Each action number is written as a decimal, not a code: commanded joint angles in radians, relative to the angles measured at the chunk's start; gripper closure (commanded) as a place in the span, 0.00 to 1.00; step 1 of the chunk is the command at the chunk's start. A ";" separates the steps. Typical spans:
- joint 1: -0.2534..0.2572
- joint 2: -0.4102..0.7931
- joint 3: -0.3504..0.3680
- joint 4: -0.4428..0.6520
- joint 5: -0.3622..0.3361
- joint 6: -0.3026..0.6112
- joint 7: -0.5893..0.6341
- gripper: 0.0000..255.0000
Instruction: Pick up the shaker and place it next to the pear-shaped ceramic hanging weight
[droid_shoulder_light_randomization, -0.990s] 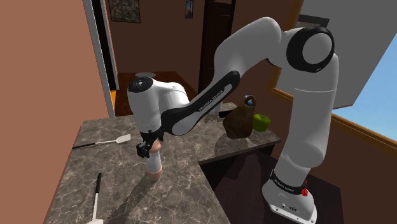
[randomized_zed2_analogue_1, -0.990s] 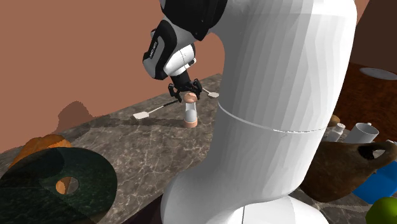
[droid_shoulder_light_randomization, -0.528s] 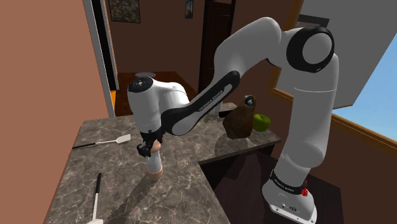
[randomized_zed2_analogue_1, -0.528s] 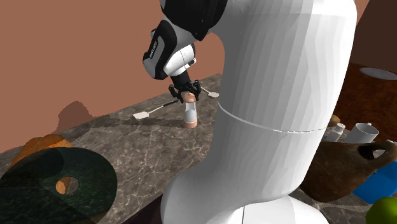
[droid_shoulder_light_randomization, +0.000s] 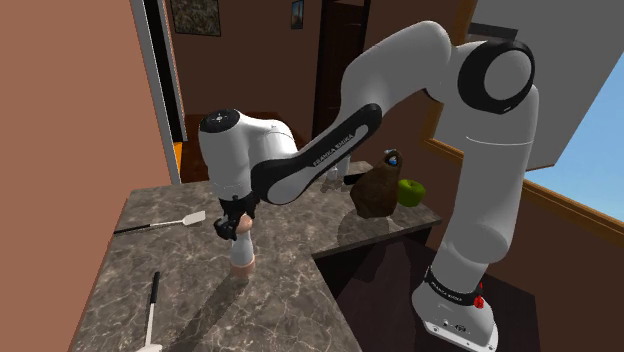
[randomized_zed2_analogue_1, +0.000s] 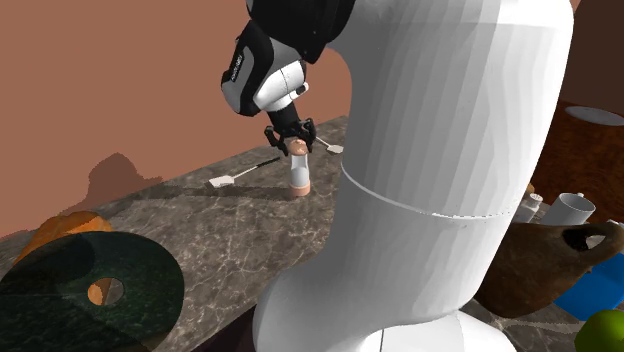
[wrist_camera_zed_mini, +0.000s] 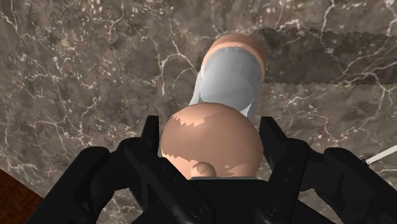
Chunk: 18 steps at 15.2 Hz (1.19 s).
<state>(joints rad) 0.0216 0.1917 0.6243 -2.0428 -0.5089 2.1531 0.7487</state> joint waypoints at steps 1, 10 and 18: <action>-0.002 -0.016 0.005 0.008 0.016 -0.018 -0.014 1.00; -0.012 -0.077 0.017 0.063 0.083 -0.107 -0.081 1.00; -0.016 -0.117 0.022 0.129 0.126 -0.194 -0.131 1.00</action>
<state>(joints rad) 0.0059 0.0823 0.6452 -1.9190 -0.3892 1.9698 0.6231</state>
